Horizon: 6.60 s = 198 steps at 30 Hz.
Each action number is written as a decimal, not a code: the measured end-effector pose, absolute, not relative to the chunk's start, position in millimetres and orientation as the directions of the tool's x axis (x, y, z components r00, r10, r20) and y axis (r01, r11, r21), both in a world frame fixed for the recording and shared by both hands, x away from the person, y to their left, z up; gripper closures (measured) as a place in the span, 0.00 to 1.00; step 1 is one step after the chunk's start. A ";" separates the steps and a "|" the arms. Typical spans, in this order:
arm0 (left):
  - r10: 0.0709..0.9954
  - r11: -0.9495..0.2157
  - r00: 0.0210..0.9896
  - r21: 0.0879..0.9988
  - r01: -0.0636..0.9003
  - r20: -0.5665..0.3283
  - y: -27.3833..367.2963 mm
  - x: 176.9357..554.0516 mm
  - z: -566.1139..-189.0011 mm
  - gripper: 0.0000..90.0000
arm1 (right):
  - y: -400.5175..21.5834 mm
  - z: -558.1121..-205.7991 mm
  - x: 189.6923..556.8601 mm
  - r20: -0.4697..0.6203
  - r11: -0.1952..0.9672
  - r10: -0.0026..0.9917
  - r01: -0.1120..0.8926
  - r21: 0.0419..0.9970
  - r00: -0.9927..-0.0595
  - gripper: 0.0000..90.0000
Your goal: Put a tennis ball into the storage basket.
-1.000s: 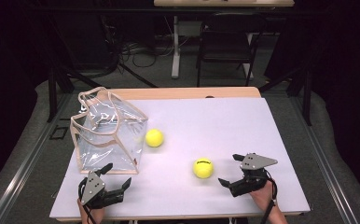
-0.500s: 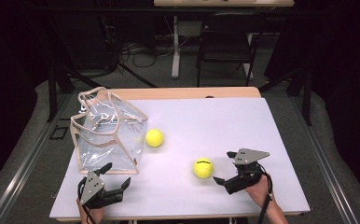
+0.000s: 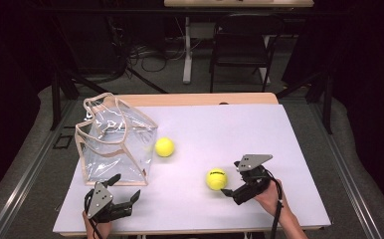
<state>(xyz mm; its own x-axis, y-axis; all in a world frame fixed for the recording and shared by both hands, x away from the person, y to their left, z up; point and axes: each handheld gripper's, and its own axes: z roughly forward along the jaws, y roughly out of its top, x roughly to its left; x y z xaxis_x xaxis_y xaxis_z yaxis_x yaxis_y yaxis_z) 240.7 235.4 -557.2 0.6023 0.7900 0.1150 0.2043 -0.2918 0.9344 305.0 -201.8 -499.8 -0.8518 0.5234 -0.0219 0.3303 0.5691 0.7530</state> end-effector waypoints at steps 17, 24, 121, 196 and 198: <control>0.782 -0.310 0.610 0.929 0.204 0.127 231.7 241.8 -557.7 0.18 | -186.1 -491.3 318.1 -0.014 0.613 0.516 0.357 0.705 -0.857 0.00; 0.775 -0.317 0.619 0.927 0.202 0.130 231.3 241.6 -557.6 0.18 | -171.6 -489.6 326.0 -0.024 0.653 0.489 0.348 0.673 -0.872 0.00; 0.748 -0.330 0.653 0.921 0.208 0.120 230.1 241.5 -558.4 0.18 | -137.6 -513.5 344.6 -0.018 0.756 0.493 0.418 0.504 -0.870 0.29; 0.747 -0.325 0.654 0.924 0.200 0.121 230.7 241.3 -558.0 0.18 | -103.7 -493.5 360.5 -0.048 0.731 0.459 0.347 0.587 -0.887 0.29; 0.749 -0.326 0.651 0.924 0.199 0.123 230.6 241.0 -557.9 0.18 | -102.4 -492.4 361.1 -0.051 0.732 0.456 0.341 0.590 -0.889 0.29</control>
